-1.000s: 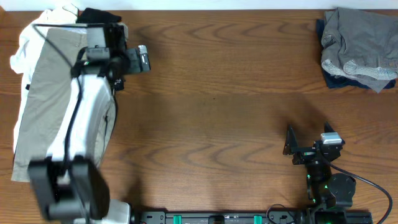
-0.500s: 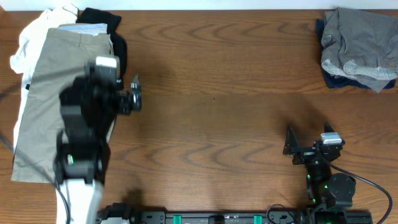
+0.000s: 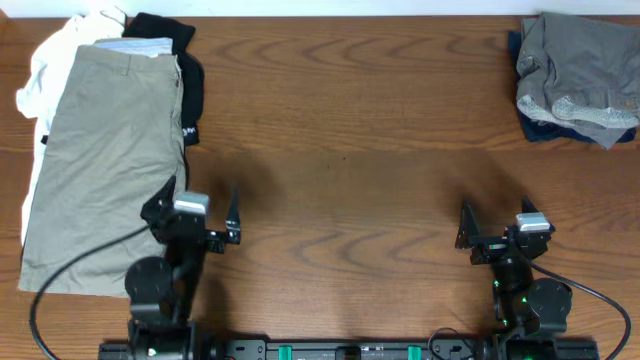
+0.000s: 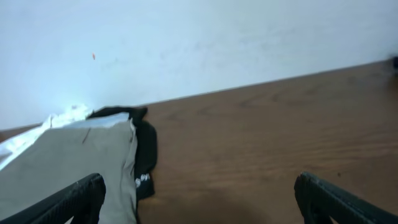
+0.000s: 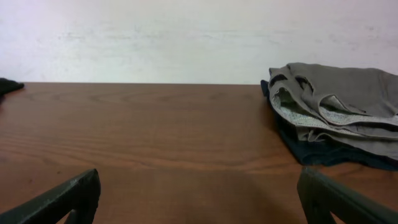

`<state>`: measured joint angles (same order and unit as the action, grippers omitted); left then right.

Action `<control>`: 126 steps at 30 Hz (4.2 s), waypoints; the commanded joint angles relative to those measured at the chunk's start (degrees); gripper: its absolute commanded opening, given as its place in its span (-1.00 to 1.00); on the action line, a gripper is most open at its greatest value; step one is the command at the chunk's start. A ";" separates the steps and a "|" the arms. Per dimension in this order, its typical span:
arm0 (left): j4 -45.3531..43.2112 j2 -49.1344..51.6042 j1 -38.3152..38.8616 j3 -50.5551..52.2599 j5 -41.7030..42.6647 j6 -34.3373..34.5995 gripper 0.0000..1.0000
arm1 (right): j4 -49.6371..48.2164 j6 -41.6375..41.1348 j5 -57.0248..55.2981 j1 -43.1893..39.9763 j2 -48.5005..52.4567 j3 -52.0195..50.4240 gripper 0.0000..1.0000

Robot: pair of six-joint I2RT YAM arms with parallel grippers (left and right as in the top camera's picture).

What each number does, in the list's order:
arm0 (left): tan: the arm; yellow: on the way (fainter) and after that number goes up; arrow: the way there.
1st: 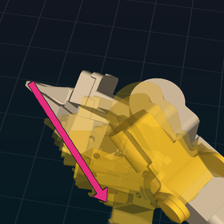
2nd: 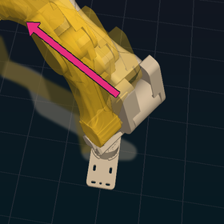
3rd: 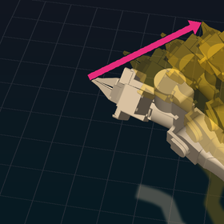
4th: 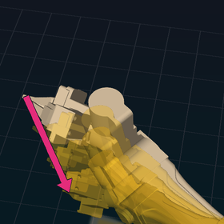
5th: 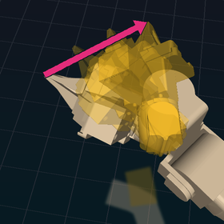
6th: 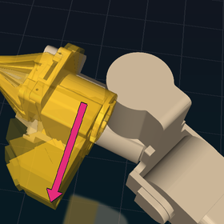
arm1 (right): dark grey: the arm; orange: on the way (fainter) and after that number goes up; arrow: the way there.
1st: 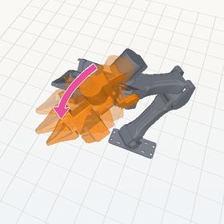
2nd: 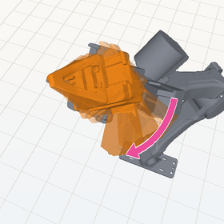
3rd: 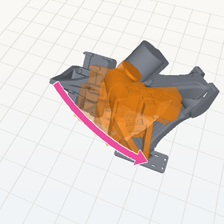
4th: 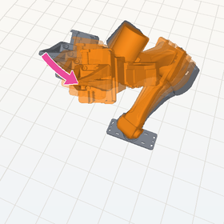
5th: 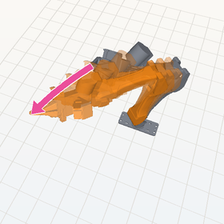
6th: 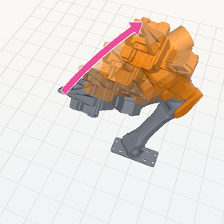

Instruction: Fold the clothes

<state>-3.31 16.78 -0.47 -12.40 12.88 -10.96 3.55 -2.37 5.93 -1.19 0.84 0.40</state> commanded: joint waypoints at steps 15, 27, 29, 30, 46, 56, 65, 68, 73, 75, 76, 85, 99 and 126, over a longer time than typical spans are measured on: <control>-2.19 -14.93 -0.48 7.32 -0.50 -1.03 0.96 | 0.24 -0.37 -0.13 0.46 -0.35 -0.09 0.99; -7.80 -16.70 -0.85 12.17 0.39 -0.98 0.96 | 0.24 -0.35 -0.15 0.46 -0.35 -0.09 0.99; -7.21 -16.70 -0.85 12.17 0.52 -0.98 0.96 | 0.24 -0.37 -0.13 0.46 -0.35 -0.09 0.99; -7.04 -16.70 -0.85 12.17 0.57 -1.01 0.96 | 0.24 -0.37 -0.13 0.46 -0.35 -0.09 0.99; 6.36 -16.72 -0.85 12.17 0.35 1.16 0.96 | 0.24 -0.37 -0.15 0.46 -0.35 -0.09 0.98; 6.25 -16.70 -0.85 12.17 0.37 1.16 0.96 | 0.24 -0.37 -0.13 0.46 -0.35 -0.09 0.99; 6.25 -16.50 -0.85 12.17 0.37 1.14 0.96 | 0.24 -0.37 -0.13 0.46 -0.35 -0.09 0.99; 6.25 -16.50 -0.85 12.17 0.35 1.16 0.96 | 0.24 -0.37 -0.15 0.46 -0.35 -0.09 0.99; 6.25 -16.50 -0.85 12.17 0.37 1.16 0.96 | 0.24 -0.37 -0.15 0.46 -0.35 -0.09 0.98; 6.25 -16.50 -0.85 12.17 0.37 1.16 0.96 | 0.24 -0.37 -0.15 0.46 -0.35 -0.09 0.99; 6.25 -16.50 -0.85 12.17 0.37 1.16 0.96 | 0.24 -0.37 -0.13 0.46 -0.35 -0.09 0.98; 6.25 -16.50 -0.85 12.17 0.37 1.16 0.96 | 0.24 -0.37 -0.15 0.46 -0.35 -0.09 0.98; 6.25 -16.48 -0.85 12.17 0.37 1.14 0.96 | 0.24 -0.37 -0.15 0.46 -0.35 -0.09 0.98; 6.25 -16.50 -0.85 12.17 0.35 1.16 0.96 | 0.24 -0.37 -0.15 0.46 -0.35 -0.09 0.99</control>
<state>0.36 0.60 -1.08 -0.89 12.67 -10.33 3.55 -2.37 5.93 -1.19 0.84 0.40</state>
